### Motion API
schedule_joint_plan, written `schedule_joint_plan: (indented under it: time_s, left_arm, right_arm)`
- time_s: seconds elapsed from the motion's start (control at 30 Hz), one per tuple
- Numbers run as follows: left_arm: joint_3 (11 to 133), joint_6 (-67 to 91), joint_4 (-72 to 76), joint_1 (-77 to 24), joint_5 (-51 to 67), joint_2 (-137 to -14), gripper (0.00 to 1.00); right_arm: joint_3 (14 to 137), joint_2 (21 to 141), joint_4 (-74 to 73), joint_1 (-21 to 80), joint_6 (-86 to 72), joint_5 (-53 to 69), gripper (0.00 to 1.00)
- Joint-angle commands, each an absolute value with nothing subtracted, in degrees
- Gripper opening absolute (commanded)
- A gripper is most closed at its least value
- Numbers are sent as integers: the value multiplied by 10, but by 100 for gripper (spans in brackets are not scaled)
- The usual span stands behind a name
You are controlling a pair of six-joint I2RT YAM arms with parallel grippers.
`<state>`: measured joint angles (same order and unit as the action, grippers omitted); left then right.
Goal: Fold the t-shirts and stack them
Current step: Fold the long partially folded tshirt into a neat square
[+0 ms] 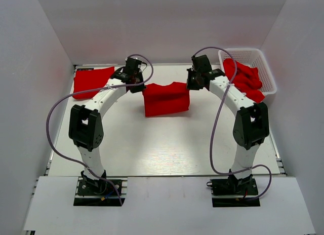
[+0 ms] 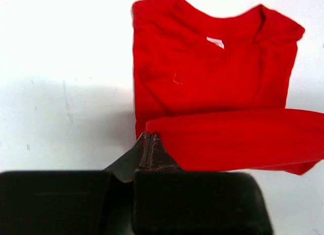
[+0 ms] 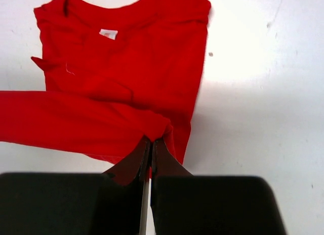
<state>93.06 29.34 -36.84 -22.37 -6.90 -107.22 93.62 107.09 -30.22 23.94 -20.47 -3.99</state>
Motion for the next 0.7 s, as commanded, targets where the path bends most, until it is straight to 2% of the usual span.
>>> schedule_joint_plan:
  time_s: [0.0, 0.27, 0.53, 0.67]
  left_arm:
    - [965, 266, -338, -201, -84, -1079, 0]
    - [998, 221, -271, -196, -72, -1122, 0]
    - [971, 165, -136, -196, -12, -1117, 0]
    - [977, 160, -122, -196, -7, -1132, 0]
  right_arm:
    - [990, 1097, -308, 223, -179, -33, 0]
    - [1023, 1136, -273, 209, -167, -36, 0]
    - [1035, 1158, -240, 199, -153, -28, 0]
    - [1039, 1166, -222, 193, -151, -17, 0]
